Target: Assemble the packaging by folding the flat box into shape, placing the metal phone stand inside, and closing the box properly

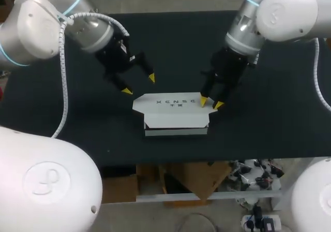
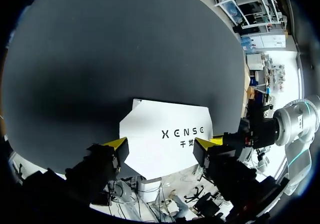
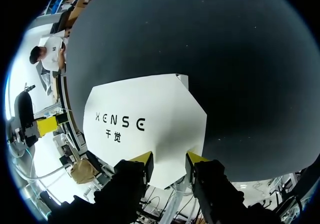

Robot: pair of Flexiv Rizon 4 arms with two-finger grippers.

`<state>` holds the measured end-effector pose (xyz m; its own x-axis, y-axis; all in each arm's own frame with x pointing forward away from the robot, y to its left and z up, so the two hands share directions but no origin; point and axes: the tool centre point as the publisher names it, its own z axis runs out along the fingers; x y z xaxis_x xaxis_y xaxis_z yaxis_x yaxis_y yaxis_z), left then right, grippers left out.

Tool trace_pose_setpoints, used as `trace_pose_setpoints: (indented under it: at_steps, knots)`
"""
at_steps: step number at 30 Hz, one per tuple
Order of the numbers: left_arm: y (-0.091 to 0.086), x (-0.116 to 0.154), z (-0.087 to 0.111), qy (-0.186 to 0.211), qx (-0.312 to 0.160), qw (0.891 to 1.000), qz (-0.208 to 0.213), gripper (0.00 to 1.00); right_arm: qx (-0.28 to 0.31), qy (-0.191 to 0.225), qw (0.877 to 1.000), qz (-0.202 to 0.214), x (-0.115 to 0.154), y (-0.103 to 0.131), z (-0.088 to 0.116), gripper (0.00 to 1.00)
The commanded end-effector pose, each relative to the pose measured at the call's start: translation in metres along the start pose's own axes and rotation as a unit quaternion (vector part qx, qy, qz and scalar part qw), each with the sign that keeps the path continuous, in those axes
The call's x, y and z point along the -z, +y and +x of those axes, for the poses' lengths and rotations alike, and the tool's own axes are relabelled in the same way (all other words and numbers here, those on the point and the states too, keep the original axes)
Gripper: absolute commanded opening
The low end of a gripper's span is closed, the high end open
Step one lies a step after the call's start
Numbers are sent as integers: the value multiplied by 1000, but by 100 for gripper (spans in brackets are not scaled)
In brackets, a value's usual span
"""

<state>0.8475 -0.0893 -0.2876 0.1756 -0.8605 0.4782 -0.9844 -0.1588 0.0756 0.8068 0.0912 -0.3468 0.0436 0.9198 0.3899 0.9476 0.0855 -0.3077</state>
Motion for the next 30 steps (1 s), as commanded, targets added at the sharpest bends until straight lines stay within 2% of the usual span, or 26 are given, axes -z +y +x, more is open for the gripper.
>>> trace_pose_setpoints:
  at_steps: [1, 3, 6, 9, 30]
  knots:
    - [5, -6, 1, -14, -2, 1000, 14, 64, 1, 0, 1000, -4, -1, -2, 0, 44]
    - [5, -7, 0, -18, 0, 1000, 11, 67, 1, 0, 1000, -4, -1, -3, 0, 44]
    - [3, -10, -1, -27, 8, 1000, 6, 66, 1, 0, 1000, -6, -1, -3, 1, 44]
    - [1, -14, -3, -36, 16, 999, -3, 60, 1, 0, 1000, -8, -1, -3, 1, 44]
    - [2, -36, -17, -55, 22, 998, -13, 55, -6, 18, 1000, -23, -5, -2, -1, 44]
